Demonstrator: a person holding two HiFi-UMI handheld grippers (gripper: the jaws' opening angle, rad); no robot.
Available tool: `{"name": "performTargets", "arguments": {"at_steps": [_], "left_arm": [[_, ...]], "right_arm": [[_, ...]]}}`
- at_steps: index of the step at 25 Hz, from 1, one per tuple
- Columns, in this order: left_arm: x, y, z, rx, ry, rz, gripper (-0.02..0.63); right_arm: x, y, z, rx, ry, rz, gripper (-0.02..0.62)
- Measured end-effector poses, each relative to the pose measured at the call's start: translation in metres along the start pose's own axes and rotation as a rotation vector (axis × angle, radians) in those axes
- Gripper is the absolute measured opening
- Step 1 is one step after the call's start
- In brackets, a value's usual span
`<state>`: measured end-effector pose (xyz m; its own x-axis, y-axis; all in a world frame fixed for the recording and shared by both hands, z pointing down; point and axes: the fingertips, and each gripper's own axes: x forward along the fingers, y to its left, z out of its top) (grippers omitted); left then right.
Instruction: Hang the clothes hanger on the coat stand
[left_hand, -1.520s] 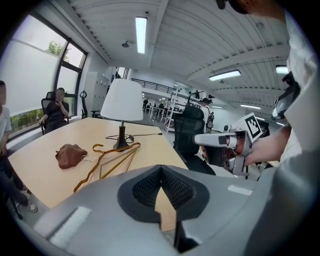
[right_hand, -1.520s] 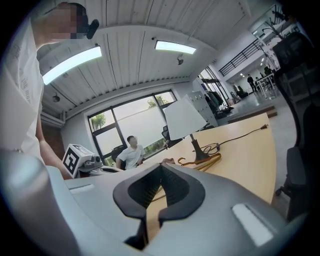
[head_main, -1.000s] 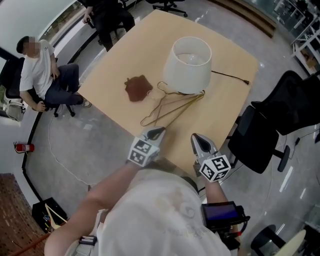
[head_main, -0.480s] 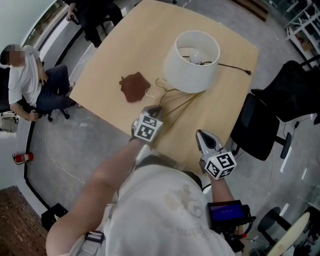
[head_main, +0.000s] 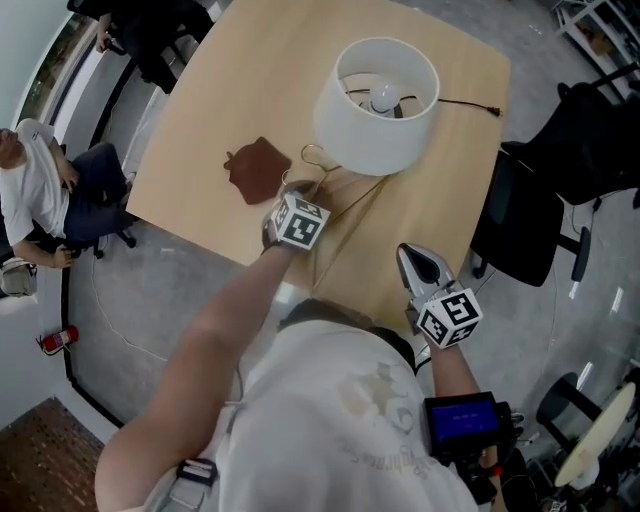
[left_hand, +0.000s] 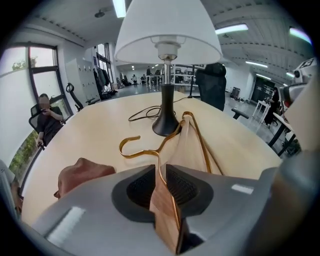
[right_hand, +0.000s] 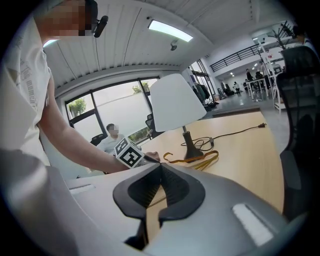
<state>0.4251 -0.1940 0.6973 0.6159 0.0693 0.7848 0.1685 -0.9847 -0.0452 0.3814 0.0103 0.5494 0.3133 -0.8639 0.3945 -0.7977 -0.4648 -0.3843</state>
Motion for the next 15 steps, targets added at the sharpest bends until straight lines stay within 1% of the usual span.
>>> {"name": "performTargets", "arguments": {"at_steps": [5,10,12,15], "left_arm": [[0.018,0.005,0.001,0.018,0.046,-0.008,0.069],[0.027,0.002,0.003,0.031,0.085,-0.009,0.063],[0.030,0.001,-0.001,0.025,0.116,-0.014,0.043],[0.029,0.003,0.000,-0.007,0.165,-0.025,0.038]], "right_arm": [[-0.006,-0.009,-0.004,0.023,0.004,-0.052,0.014],[-0.012,-0.016,-0.005,0.041,-0.003,-0.084,0.014],[-0.012,-0.017,-0.005,0.047,-0.005,-0.093,0.014],[-0.011,-0.017,-0.001,0.054,-0.006,-0.101,0.014]]}}
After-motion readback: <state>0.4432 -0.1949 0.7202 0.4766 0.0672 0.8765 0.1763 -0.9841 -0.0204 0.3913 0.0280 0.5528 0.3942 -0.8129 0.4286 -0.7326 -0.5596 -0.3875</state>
